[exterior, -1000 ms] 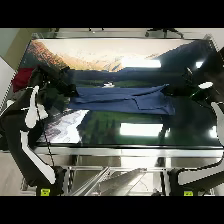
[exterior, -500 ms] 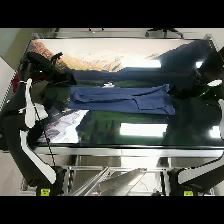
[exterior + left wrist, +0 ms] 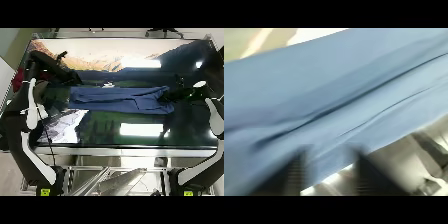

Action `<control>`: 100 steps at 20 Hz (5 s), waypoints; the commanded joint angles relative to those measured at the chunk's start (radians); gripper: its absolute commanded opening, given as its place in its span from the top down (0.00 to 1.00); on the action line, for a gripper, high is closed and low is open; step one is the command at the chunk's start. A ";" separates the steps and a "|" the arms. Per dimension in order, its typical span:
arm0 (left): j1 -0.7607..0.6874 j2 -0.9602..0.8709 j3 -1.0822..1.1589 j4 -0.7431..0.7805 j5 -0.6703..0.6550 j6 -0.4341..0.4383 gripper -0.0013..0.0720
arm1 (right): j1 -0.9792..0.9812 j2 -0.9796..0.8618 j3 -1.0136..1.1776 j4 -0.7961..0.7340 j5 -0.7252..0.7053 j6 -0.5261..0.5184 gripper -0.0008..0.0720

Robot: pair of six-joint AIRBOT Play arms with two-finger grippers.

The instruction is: Fold the shirts.

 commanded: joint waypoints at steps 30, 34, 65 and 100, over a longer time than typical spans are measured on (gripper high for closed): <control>-0.050 0.520 -0.021 -0.172 0.031 -0.064 0.97 | 0.775 0.041 0.297 0.090 -0.312 0.117 0.60; 0.034 0.648 -0.178 -0.172 0.003 0.000 0.97 | 0.922 -0.059 0.298 0.095 -0.419 0.135 0.69; 0.130 0.726 -0.420 -0.165 -0.032 0.085 0.97 | 0.433 -0.190 0.306 0.095 -0.042 0.226 0.51; 0.130 0.726 -0.420 -0.164 0.010 0.089 0.97 | 0.135 0.167 0.390 0.022 -0.095 0.519 0.96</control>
